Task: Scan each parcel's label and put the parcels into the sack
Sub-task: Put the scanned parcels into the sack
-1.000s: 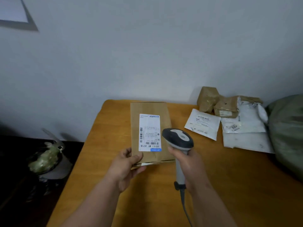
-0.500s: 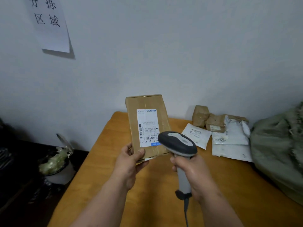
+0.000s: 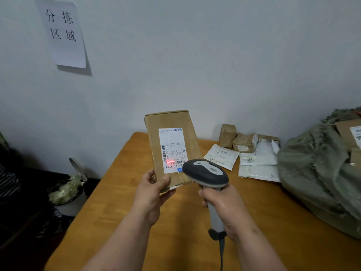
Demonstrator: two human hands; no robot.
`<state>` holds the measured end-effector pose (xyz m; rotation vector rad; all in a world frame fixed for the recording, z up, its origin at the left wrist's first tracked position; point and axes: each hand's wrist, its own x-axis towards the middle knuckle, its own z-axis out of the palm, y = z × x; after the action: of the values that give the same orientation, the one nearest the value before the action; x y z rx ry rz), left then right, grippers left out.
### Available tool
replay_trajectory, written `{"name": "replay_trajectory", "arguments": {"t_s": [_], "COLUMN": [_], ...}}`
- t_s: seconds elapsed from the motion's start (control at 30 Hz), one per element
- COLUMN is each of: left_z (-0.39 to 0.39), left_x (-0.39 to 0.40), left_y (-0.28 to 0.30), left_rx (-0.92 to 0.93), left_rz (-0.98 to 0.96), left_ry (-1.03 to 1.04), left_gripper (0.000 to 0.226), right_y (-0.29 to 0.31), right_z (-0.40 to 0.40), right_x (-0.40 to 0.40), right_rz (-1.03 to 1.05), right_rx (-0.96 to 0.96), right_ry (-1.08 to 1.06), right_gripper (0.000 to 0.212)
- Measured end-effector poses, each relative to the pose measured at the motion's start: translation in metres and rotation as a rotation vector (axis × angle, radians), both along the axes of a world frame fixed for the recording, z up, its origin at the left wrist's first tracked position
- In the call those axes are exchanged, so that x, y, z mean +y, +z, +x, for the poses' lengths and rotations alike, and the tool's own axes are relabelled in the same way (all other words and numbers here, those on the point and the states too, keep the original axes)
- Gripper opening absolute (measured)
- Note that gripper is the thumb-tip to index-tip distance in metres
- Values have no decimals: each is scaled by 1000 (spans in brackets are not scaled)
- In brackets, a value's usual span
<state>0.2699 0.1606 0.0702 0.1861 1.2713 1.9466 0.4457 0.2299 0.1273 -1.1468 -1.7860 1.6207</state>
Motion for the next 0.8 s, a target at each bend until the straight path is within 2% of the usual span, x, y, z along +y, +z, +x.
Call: {"name": "replay_trajectory", "arguments": {"t_s": [0.5, 0.8], "left_z": [-7, 35], "left_x": [-28, -11], "left_y": [0, 9], "left_rx": [-6, 34], "left_rz": [2, -6], "left_ry": [-79, -227], "left_gripper": [41, 44], "right_y": [0, 4], "right_z": [1, 52], "right_x": [-42, -39], "right_rz": [-3, -31], "right_rx": [-28, 15], "right_ry": [-90, -322], "right_gripper": [14, 13]}}
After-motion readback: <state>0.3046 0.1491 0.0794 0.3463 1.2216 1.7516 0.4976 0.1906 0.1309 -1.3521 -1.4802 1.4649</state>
